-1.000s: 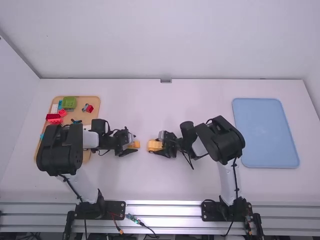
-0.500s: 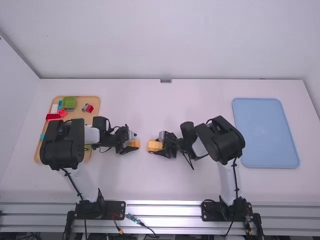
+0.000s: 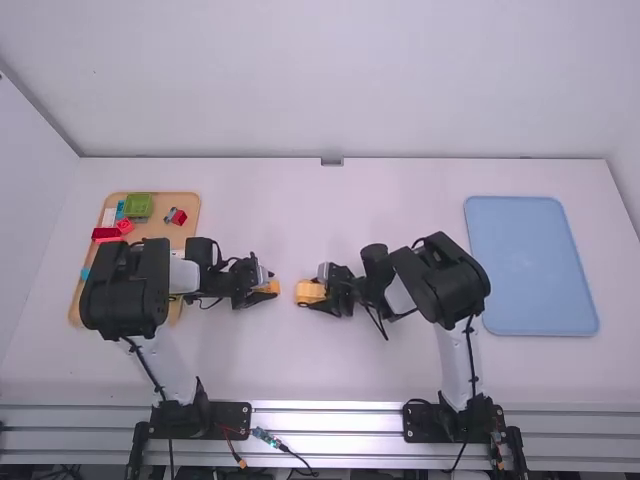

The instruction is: Assemble lego blocks to make yellow taxi

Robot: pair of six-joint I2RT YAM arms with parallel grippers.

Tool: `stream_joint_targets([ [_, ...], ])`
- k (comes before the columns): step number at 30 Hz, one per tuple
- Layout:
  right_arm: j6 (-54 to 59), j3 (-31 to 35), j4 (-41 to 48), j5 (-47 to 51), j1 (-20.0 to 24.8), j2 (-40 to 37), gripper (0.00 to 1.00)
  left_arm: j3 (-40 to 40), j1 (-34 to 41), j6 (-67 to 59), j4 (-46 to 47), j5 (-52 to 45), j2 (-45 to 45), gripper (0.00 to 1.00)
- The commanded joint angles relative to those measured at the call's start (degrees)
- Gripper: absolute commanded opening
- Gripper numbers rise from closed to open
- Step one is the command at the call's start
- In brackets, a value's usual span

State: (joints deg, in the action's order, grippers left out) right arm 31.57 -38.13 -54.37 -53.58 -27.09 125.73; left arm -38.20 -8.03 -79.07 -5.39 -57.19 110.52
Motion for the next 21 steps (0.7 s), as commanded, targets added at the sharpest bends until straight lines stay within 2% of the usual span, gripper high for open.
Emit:
stream_joint_targets([
  [1,-0.31,0.26,-0.31,-0.63,0.22,1.01,0.46,-0.61,-0.22,0.15,1.57,-1.18,0.8,0.48],
  [4,-0.33,0.26,-0.35,-0.66,0.15,1.01,0.45,-1.62,-0.22,0.15,3.54,-0.96,0.8,0.47],
  [5,-0.31,0.26,-0.33,-0.61,0.17,1.01,0.45,-2.05,-0.22,0.13,4.33,-0.88,0.8,0.43],
  [9,-0.33,0.26,-0.5,-0.63,0.17,1.01,0.46,-2.36,-0.22,-0.26,5.03,-0.79,0.8,0.38],
  [15,-0.33,0.26,-0.52,-0.66,0.17,1.01,0.45,-0.46,-0.22,0.02,1.6,-0.74,0.82,0.29],
  [21,-0.31,0.26,-0.52,-0.63,0.17,1.01,0.46,0.46,-0.22,0.17,-0.02,-0.74,0.82,0.32],
])
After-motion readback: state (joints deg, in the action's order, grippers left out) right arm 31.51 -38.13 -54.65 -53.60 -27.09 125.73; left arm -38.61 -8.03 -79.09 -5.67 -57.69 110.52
